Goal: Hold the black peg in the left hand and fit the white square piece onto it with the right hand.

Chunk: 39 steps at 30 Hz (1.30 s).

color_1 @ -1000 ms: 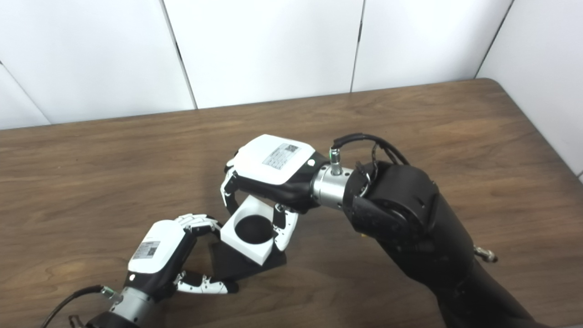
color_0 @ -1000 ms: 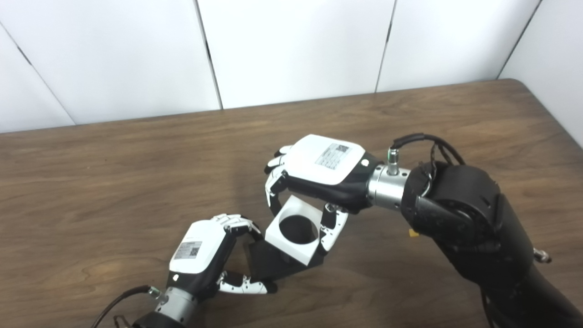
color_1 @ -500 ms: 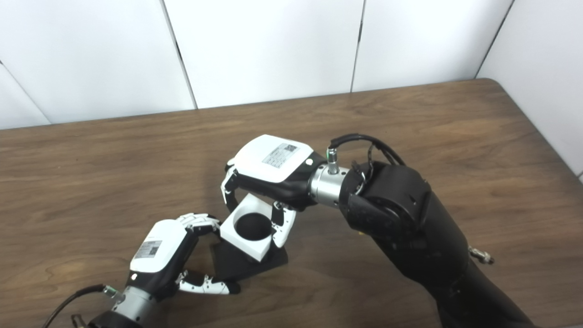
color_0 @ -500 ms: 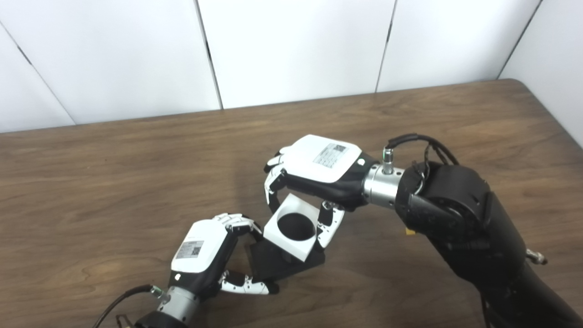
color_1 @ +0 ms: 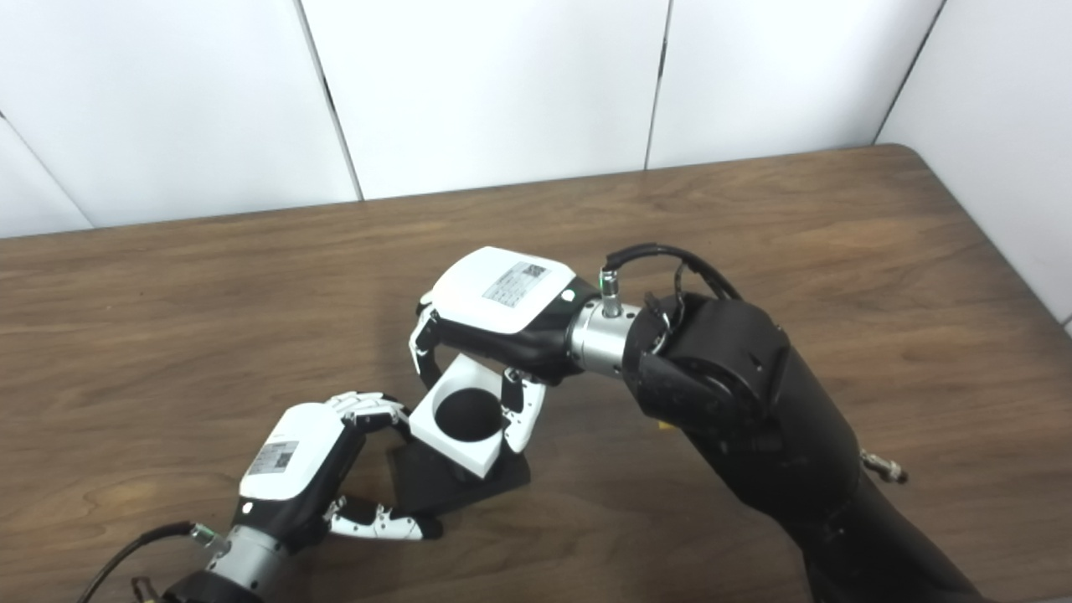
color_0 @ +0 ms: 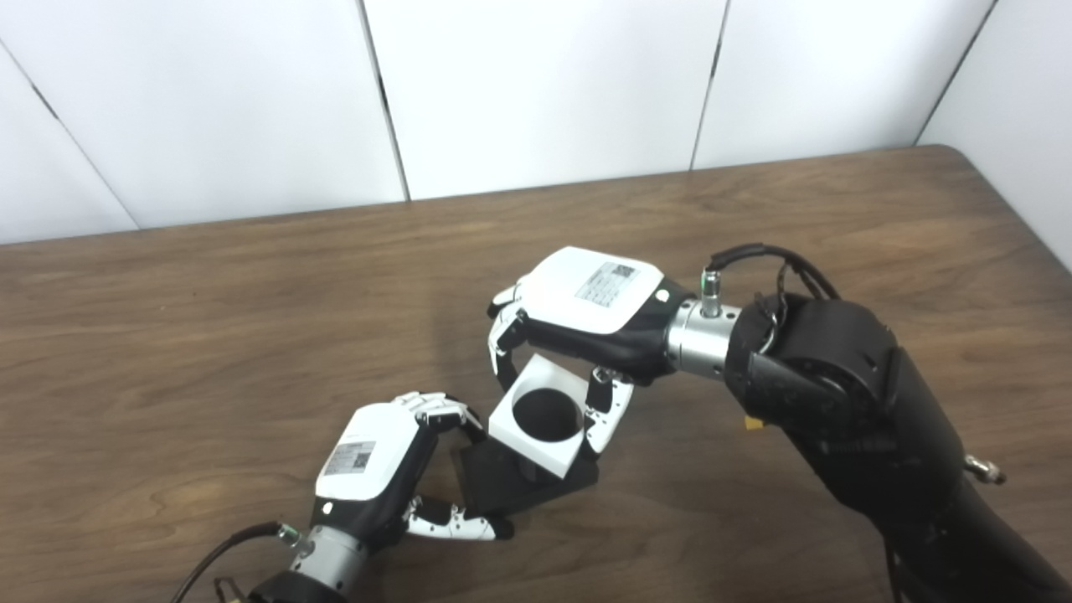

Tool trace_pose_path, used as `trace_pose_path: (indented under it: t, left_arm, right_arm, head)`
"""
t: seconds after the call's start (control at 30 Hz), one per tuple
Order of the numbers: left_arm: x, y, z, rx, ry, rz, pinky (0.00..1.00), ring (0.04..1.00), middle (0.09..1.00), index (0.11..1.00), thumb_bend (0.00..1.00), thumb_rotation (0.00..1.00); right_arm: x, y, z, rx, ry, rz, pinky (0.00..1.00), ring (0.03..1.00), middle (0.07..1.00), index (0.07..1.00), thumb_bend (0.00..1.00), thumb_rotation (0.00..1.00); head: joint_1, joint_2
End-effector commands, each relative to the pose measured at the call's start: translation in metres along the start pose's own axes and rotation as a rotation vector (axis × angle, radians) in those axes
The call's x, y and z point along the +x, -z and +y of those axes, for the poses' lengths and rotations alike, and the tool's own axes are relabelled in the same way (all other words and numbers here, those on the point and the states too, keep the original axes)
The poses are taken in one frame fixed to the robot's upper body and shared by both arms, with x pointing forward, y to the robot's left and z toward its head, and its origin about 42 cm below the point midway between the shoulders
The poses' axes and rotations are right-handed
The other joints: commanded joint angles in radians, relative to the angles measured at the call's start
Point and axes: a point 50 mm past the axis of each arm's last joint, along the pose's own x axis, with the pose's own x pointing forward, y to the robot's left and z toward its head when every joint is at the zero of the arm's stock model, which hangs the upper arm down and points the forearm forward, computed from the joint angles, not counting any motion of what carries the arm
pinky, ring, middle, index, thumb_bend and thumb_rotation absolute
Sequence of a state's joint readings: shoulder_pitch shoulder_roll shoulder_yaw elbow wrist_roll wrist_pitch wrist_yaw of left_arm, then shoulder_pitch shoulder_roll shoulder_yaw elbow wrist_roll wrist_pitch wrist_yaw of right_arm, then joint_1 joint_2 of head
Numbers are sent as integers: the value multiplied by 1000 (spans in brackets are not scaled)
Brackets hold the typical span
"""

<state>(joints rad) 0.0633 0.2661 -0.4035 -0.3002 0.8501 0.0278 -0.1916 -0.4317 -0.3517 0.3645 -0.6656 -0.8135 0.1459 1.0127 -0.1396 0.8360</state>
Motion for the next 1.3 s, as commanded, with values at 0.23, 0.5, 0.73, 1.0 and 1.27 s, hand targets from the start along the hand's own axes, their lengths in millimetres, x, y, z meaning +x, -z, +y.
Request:
trace_pose_path:
  t: [0.23,0.5,0.73,1.0,1.27]
  left_arm:
    - [2,-5,-6,-3,43,-22,841,798,724,487,520,47]
    - [2,-6,-5,-5,46,-17,845,802,727,487,520,47]
    - [2,-7,-5,-1,47,-20,846,802,727,487,520,47]
    - [1,-7,-5,-6,44,-21,847,801,726,487,520,47]
    - [2,-8,-5,-1,41,-22,839,796,722,487,520,47]
  right_arm:
    - [0,1,-11,-40,54,-21,849,857,736,482,523,128]
    - [2,0,-6,-34,50,-25,854,852,733,483,523,128]
    - [4,0,-2,-32,43,-26,843,853,733,483,523,129]
    - [5,1,2,-23,39,-18,838,854,731,484,522,128]
    - [6,7,5,-20,35,-9,829,853,732,484,522,127]
  head:
    - [0,0]
    - [-1,3]
    - [2,6]
    - [1,7]
    - [1,8]
